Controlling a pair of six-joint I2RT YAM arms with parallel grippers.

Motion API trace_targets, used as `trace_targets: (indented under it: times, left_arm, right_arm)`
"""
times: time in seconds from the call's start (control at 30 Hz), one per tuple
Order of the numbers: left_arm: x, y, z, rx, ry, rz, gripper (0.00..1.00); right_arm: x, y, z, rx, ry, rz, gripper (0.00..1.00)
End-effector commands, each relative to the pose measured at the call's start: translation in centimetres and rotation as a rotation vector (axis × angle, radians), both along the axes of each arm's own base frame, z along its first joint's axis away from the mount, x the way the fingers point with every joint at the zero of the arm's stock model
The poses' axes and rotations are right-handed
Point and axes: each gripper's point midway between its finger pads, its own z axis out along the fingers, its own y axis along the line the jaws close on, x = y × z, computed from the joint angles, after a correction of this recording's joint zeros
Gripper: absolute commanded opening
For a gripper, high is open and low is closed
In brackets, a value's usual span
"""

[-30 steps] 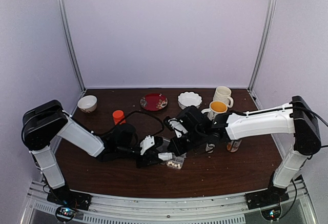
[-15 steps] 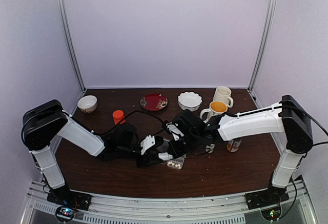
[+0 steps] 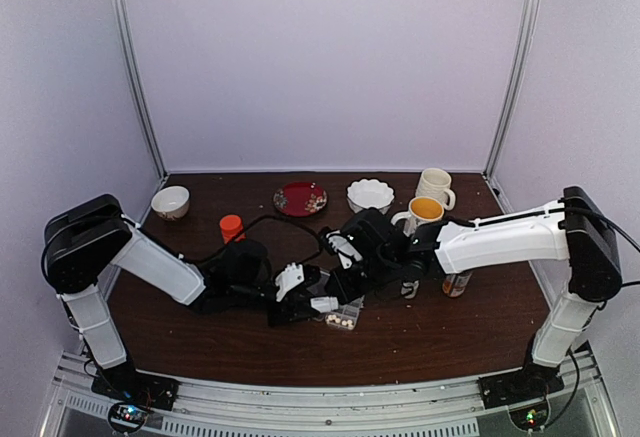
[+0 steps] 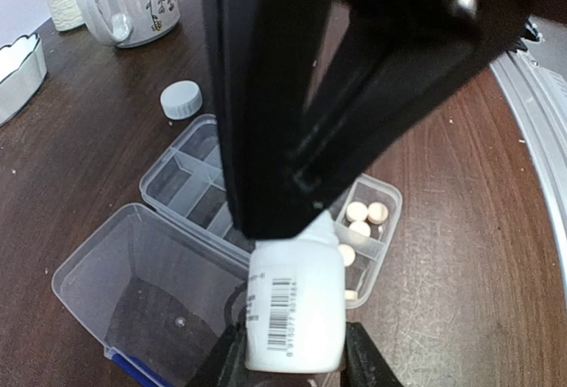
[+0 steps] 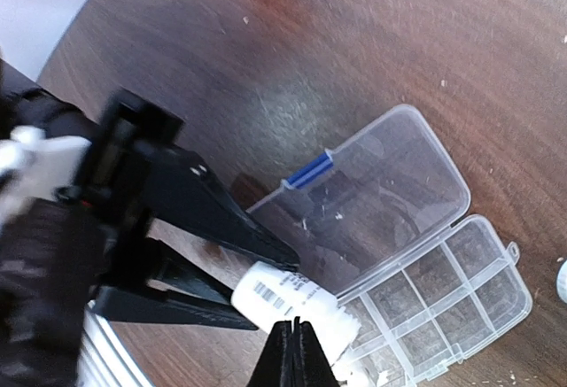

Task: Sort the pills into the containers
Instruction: Pour the pill into the compartment of the pill container.

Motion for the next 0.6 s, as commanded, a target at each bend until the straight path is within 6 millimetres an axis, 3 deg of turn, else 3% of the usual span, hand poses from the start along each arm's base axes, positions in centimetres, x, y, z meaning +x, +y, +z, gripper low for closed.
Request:
trace_targets:
  times: [0.0,0.1,0.37,0.57]
  left_arm:
    - [0.8,-1.2,1.7,-0.047,-0.034,0.008,0.00]
    - [0.7,-1.2,1.7,-0.045,-0.033,0.007,0.00]
    - [0.8,-1.3,1.7,-0.041,-0.030,0.007,0.00]
    - [0.7,-1.3,1.6,-0.041,-0.029,0.006,0.00]
  right_arm:
    - [-0.3,-0.8,-3.7,-0.101,0.046,-0.018,0.00]
    - [-0.1,-1.0,-3.3,-0.107,0.034,-0.025,0.00]
    - [0.1,-0.4,0.9,-0.015,-0.026,-0.009,0.00]
    - [-0.3,-0.1,0.1,-0.009,-0.005,0.008,0.00]
